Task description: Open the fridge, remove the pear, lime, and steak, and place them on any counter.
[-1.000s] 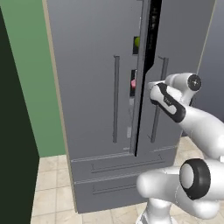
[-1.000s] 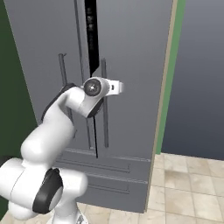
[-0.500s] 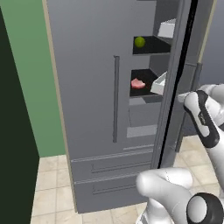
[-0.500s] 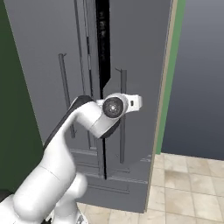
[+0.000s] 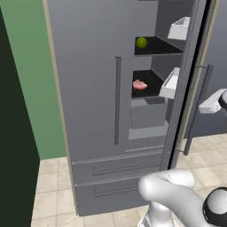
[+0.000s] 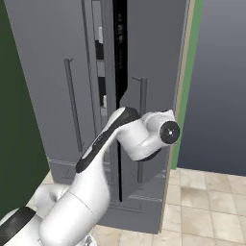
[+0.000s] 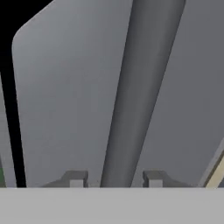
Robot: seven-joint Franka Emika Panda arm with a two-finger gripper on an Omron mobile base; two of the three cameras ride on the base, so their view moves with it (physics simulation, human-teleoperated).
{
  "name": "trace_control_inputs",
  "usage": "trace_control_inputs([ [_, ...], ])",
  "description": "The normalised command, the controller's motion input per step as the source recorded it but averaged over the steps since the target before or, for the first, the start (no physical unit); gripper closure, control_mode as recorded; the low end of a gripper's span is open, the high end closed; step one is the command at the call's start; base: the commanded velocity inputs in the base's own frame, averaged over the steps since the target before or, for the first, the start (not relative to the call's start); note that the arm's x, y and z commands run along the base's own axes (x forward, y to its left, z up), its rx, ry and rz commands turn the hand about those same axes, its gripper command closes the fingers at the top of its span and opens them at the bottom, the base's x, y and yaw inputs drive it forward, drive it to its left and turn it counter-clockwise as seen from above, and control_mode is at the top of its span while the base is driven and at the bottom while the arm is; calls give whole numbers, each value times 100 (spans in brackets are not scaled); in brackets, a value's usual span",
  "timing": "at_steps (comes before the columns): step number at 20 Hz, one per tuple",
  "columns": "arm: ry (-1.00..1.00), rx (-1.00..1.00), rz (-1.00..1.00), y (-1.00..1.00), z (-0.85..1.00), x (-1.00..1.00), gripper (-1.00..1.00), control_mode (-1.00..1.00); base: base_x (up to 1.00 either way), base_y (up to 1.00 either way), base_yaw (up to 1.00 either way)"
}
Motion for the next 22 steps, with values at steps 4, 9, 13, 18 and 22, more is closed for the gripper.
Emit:
trace_control_inputs([
  [4, 0, 0, 45, -4, -25, -3, -100, -100, 0, 0, 0],
  [9, -5, 0, 8, 23, -1, -23, -100, -100, 0, 0, 0],
  [13, 0, 0, -5, 14, 5, -22, -100, -100, 0, 0, 0],
  [18, -3, 0, -21, 57, 17, -40, -100, -100, 0, 0, 0],
  [22, 3, 0, -42, 75, 3, -36, -100, -100, 0, 0, 0],
])
